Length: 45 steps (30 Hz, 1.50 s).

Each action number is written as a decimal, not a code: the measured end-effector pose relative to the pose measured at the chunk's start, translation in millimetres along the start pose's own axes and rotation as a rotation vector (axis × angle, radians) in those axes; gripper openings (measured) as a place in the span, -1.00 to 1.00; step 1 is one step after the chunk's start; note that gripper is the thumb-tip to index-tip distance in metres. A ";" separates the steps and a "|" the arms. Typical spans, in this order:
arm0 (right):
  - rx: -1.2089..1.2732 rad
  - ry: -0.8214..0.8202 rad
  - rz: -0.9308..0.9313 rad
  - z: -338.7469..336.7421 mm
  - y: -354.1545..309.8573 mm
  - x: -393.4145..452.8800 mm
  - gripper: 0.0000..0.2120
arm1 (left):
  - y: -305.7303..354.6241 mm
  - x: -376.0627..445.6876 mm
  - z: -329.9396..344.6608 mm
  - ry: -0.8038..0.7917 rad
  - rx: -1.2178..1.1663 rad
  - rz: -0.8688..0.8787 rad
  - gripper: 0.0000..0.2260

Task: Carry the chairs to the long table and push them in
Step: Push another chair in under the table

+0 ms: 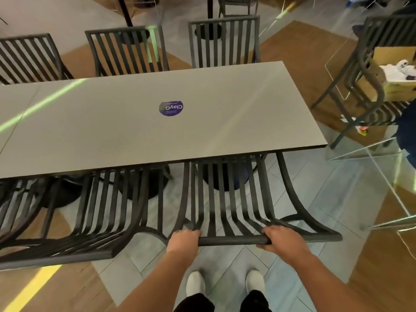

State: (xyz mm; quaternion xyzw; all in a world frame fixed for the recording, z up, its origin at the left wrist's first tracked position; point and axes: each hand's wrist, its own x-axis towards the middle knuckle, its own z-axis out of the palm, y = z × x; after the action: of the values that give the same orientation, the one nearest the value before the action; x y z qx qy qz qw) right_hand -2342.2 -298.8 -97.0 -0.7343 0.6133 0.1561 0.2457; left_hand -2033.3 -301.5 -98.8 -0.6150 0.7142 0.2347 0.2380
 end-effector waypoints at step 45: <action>-0.164 0.026 -0.189 -14.4 86.6 10.3 -0.81 | 88.7 5.9 -7.4 -0.036 -0.113 -0.189 -0.76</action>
State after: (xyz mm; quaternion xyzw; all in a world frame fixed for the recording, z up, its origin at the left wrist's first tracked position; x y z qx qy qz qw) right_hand -2425.8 -326.2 -105.2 -0.8084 0.5296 0.1722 0.1903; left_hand -2122.3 -298.9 -93.0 -0.6878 0.6341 0.2620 0.2370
